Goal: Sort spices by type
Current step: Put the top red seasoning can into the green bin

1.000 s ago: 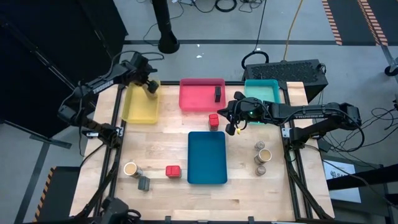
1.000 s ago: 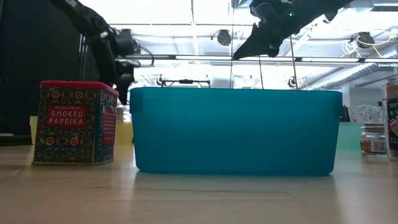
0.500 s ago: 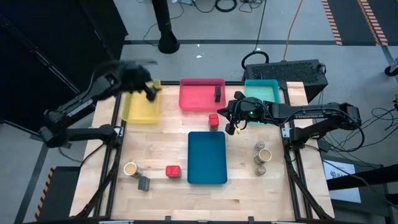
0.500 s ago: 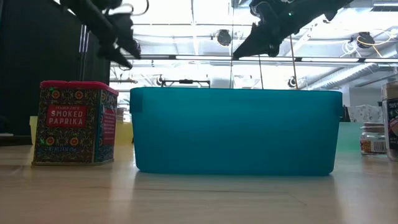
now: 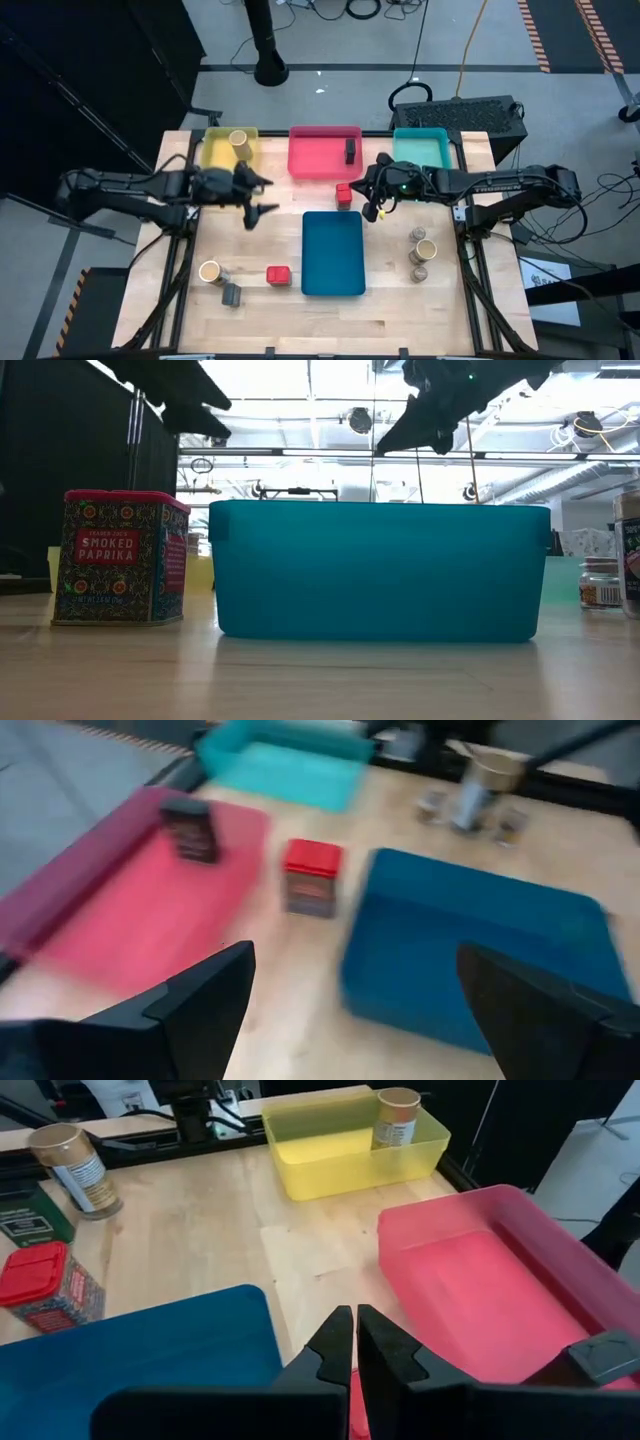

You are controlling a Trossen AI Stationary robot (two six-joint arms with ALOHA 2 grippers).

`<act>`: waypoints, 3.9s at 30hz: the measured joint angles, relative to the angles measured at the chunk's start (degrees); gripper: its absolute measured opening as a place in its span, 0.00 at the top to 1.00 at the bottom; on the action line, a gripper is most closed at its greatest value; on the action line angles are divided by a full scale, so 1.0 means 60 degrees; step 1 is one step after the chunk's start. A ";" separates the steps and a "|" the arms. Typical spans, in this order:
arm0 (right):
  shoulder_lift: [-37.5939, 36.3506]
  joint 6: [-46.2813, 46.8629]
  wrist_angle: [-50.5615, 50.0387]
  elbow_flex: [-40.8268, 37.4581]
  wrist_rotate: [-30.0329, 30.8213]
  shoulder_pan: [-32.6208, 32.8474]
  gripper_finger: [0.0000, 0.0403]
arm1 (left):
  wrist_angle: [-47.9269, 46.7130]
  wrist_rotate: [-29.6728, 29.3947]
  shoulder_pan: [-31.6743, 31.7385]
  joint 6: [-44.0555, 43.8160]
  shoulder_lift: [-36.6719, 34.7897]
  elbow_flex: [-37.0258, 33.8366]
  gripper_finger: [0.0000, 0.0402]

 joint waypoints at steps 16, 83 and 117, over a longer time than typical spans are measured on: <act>0.1021 0.4638 -0.6174 0.3536 0.2207 0.0375 1.00 | 0.0437 -0.4241 -0.1697 0.1097 0.0282 -0.0048 0.13; 0.8754 0.7083 -1.0342 0.9052 -0.1861 -0.1744 0.35 | -0.3433 -0.8457 -0.1678 0.0011 -0.1101 -0.0055 0.13; 0.5839 0.5948 -1.3918 1.0420 -0.1051 -0.3730 0.52 | -0.3357 -0.8451 -0.1678 0.0011 -0.1095 -0.0055 0.13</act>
